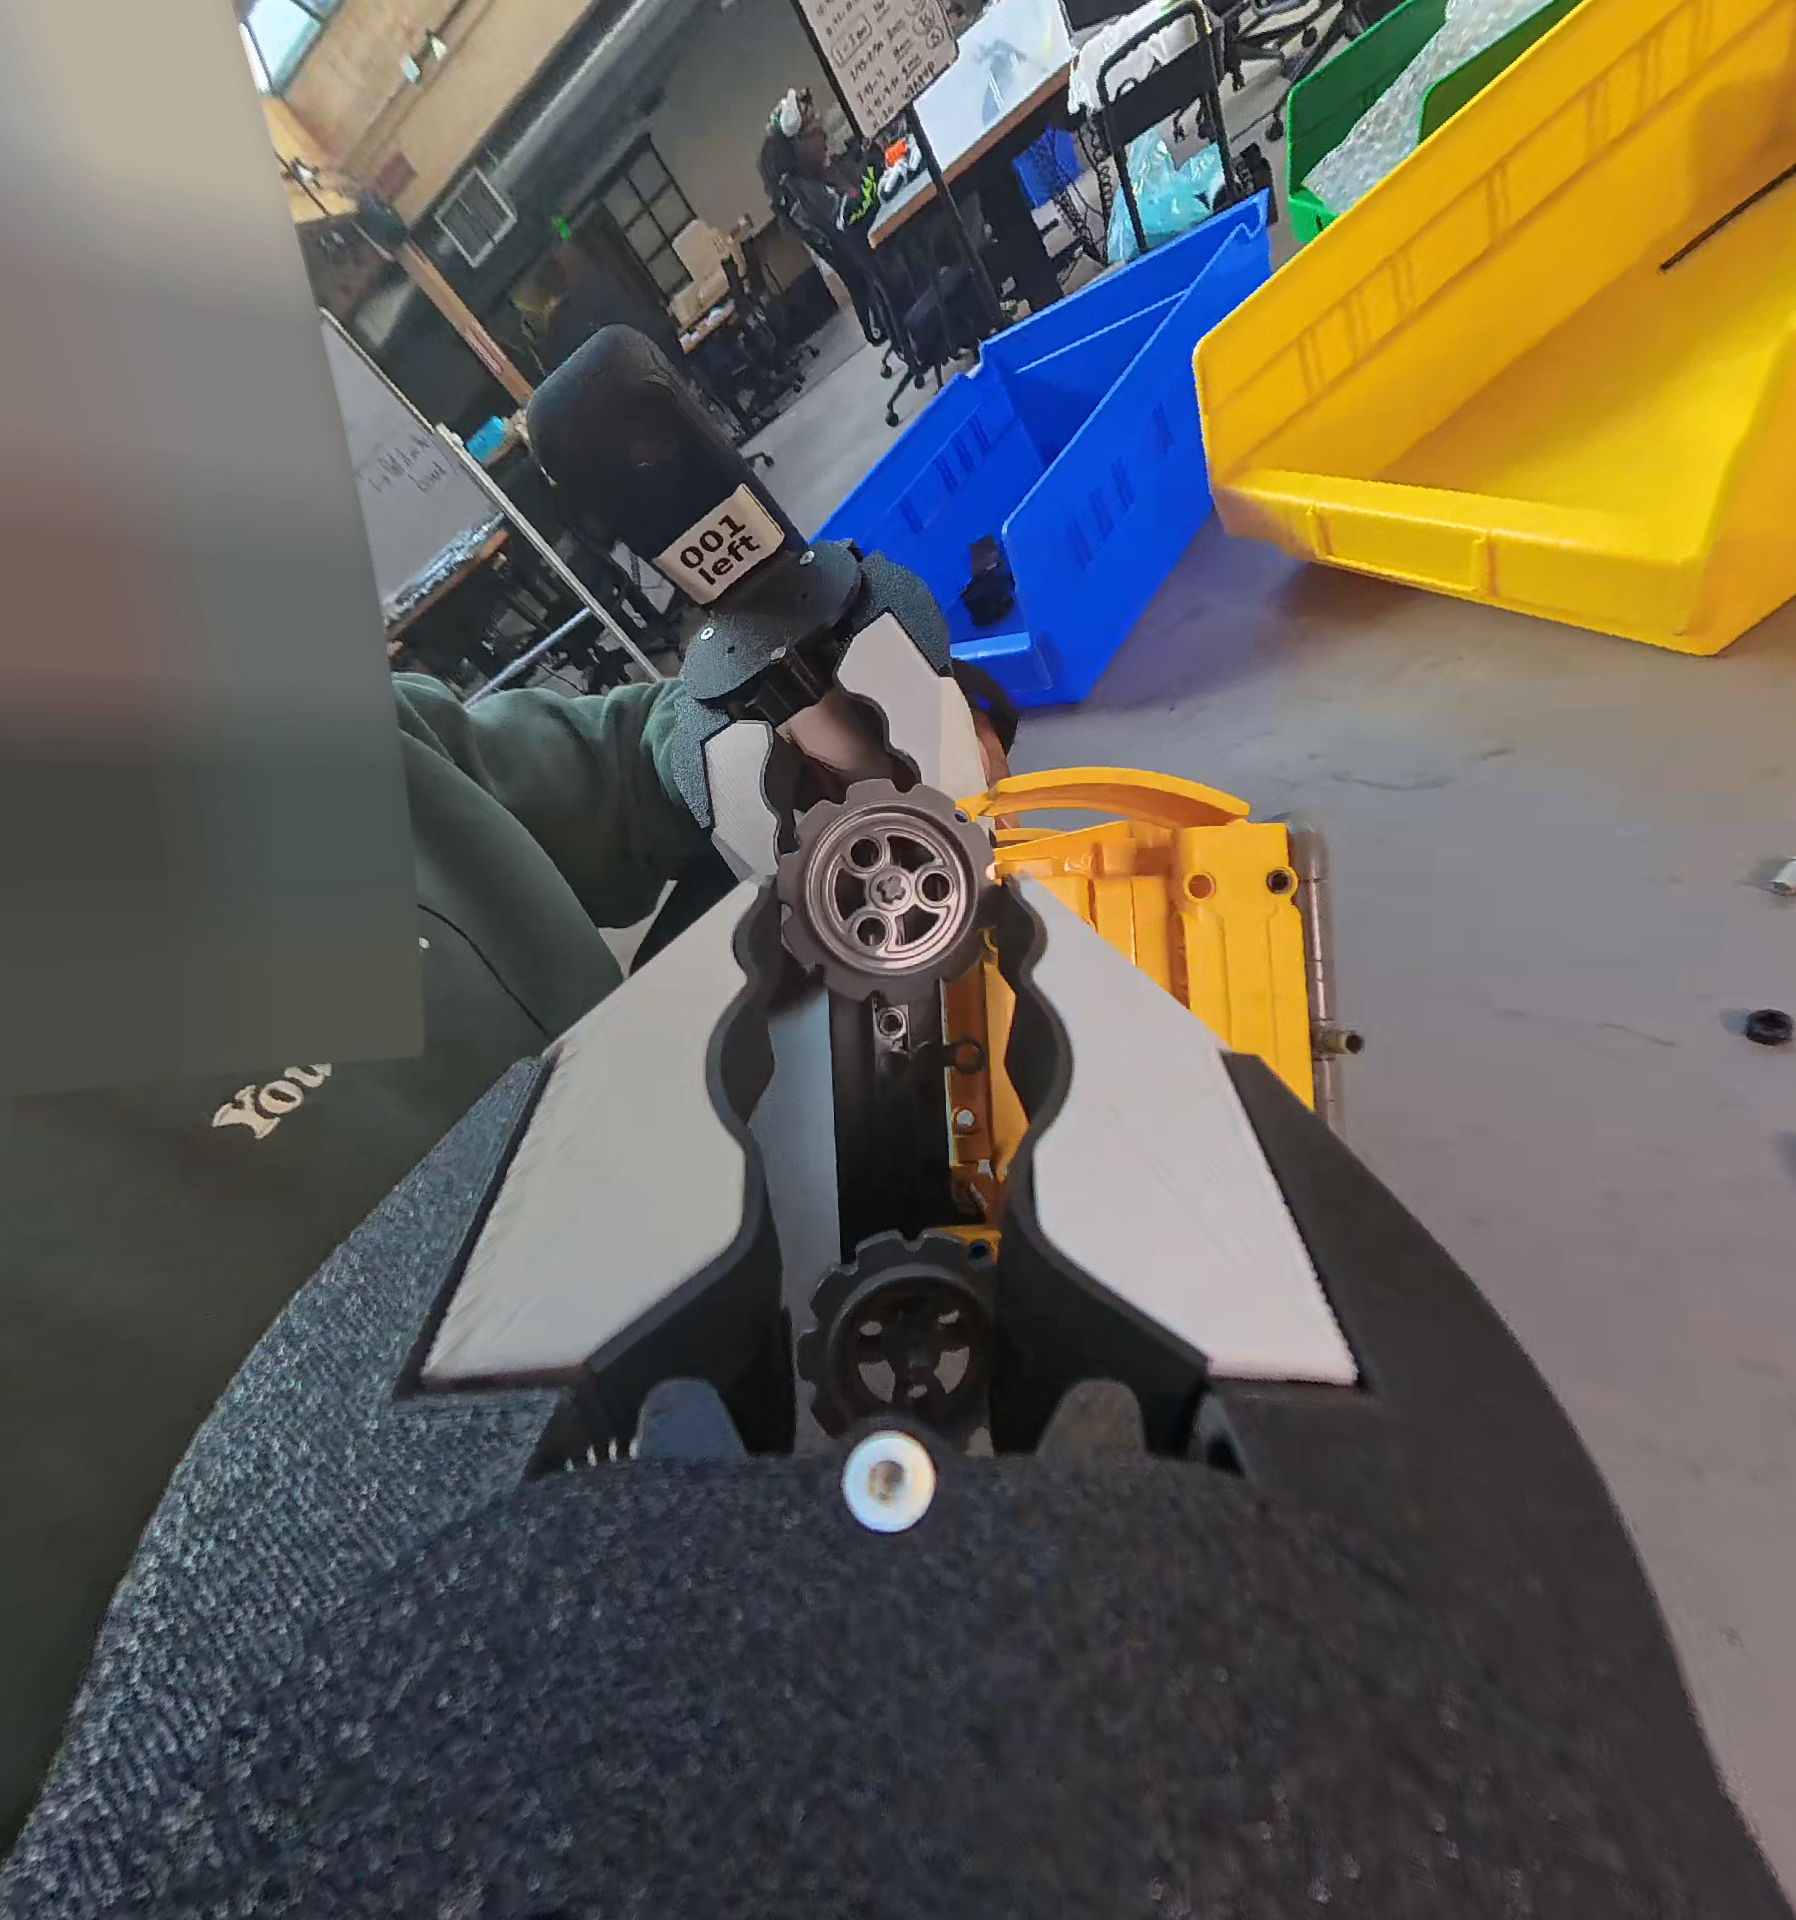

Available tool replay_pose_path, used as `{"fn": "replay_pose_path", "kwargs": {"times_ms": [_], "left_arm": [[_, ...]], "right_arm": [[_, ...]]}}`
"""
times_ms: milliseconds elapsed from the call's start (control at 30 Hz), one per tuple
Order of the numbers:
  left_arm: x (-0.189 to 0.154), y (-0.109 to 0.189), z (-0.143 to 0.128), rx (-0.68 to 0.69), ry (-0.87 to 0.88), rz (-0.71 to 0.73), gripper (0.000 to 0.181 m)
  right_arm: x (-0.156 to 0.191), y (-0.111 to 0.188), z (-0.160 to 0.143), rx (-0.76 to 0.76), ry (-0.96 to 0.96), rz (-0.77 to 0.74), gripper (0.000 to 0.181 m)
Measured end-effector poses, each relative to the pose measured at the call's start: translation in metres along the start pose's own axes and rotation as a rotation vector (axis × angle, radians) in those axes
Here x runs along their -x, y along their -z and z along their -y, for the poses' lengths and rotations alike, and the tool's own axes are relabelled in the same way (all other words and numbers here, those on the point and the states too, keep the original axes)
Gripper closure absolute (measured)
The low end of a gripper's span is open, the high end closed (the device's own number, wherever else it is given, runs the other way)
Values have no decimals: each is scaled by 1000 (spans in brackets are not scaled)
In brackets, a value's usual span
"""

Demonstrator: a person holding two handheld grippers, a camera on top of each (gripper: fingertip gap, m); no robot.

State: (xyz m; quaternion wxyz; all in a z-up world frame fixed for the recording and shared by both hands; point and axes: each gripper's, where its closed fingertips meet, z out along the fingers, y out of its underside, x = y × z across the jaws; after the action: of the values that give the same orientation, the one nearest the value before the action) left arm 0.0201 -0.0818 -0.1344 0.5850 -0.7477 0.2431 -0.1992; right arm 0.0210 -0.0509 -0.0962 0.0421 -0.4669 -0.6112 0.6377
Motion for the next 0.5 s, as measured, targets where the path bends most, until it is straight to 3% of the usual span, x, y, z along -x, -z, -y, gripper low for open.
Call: {"fn": "replay_pose_path", "kwargs": {"times_ms": [233, 500], "left_arm": [[-2, 5, 4, 39, 76, -33, 140], [-8, 7, -2, 93, 82, -91, 144]], "right_arm": [[0, -3, 0, -25, -66, 39, 140], [10, -10, -9, 136, 74, -32, 140]]}}
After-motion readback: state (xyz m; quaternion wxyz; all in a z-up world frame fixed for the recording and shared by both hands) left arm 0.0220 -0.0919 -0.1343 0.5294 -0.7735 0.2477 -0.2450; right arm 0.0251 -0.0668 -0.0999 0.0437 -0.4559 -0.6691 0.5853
